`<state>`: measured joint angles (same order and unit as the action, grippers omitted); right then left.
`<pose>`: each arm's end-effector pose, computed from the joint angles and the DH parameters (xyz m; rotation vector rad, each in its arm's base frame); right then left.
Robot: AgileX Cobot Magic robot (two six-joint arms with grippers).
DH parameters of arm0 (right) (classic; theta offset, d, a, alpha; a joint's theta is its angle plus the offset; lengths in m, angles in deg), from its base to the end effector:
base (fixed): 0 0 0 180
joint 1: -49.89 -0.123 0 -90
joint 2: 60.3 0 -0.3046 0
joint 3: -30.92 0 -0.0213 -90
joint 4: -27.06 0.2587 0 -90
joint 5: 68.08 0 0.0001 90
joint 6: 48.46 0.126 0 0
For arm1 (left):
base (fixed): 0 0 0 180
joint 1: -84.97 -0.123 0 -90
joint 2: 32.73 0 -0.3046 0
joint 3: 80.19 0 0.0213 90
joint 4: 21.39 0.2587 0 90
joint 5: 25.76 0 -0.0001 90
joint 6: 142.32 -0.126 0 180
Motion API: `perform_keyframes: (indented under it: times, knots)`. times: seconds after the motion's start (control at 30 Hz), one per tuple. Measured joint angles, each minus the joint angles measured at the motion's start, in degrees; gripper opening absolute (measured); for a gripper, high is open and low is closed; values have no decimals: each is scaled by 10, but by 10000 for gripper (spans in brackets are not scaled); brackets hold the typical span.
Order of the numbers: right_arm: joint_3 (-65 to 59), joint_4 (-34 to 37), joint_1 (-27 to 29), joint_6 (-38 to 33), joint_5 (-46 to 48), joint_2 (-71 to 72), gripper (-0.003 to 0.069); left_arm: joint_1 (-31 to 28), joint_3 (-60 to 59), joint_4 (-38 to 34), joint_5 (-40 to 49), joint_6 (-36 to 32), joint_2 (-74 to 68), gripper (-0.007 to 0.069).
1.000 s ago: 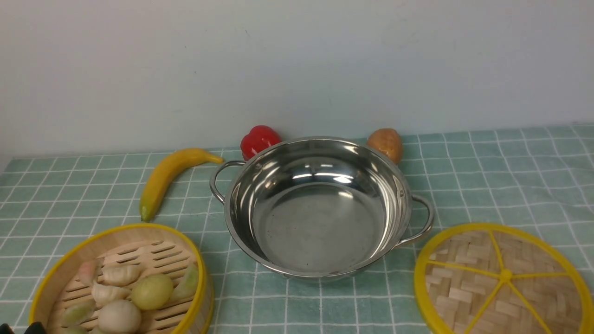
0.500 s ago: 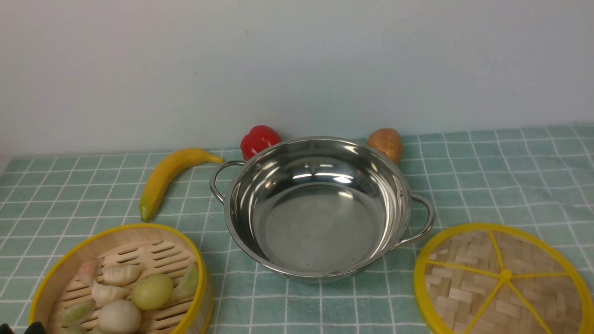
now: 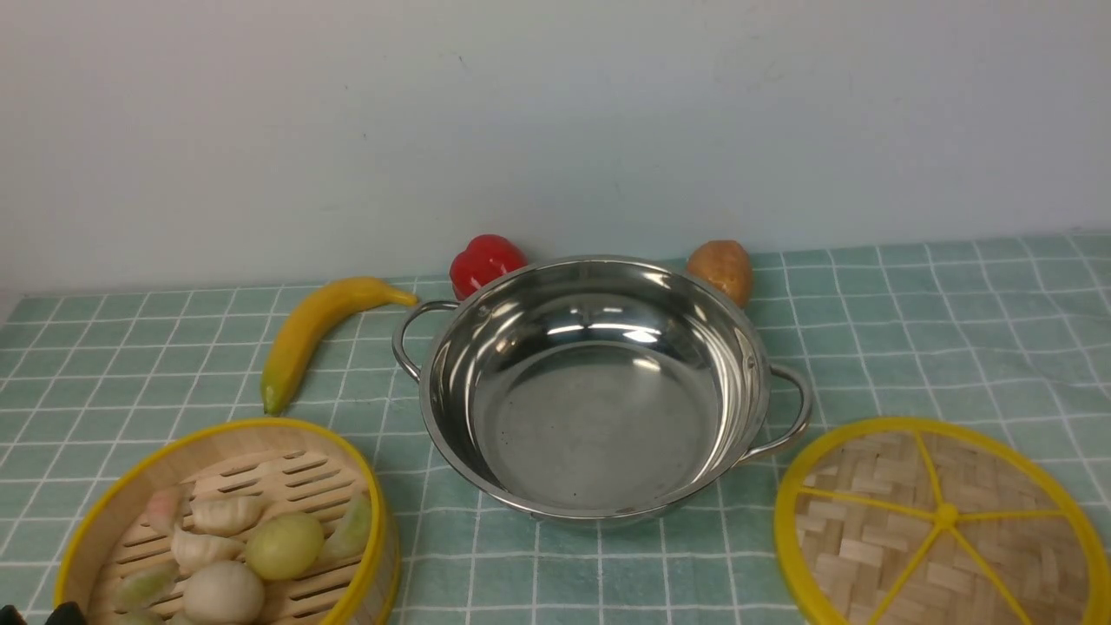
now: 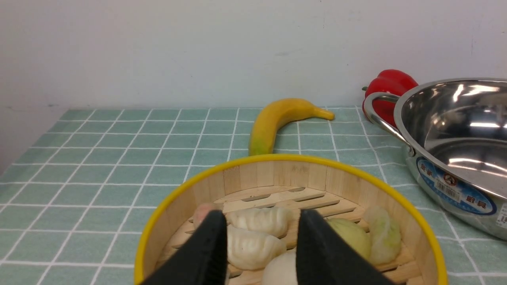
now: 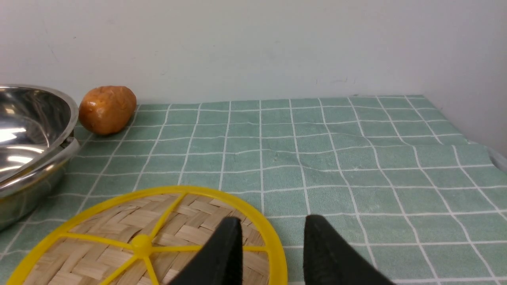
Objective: Place the steamer in the pot on the blue tablecloth, and put the lid on the steamer.
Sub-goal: 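Grasp the rim of the steamer basket holding the buns with the left gripper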
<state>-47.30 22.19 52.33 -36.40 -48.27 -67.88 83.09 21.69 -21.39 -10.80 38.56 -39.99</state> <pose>0.0756 -0.0069 0.1695 0.1793 1.8334 0.0350 0.0779 0.0026 0.1808 -0.0422 1.7508 0.0127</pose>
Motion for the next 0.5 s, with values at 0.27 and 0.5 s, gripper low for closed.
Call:
perform_keyframes:
  times: [0.27,0.5]
  knots:
    - [0,0,0,0,0,0,244,0,0,-46,-130,1,0,243]
    - [0,0,0,0,0,0,244,0,0,-95,-230,19,0,243]
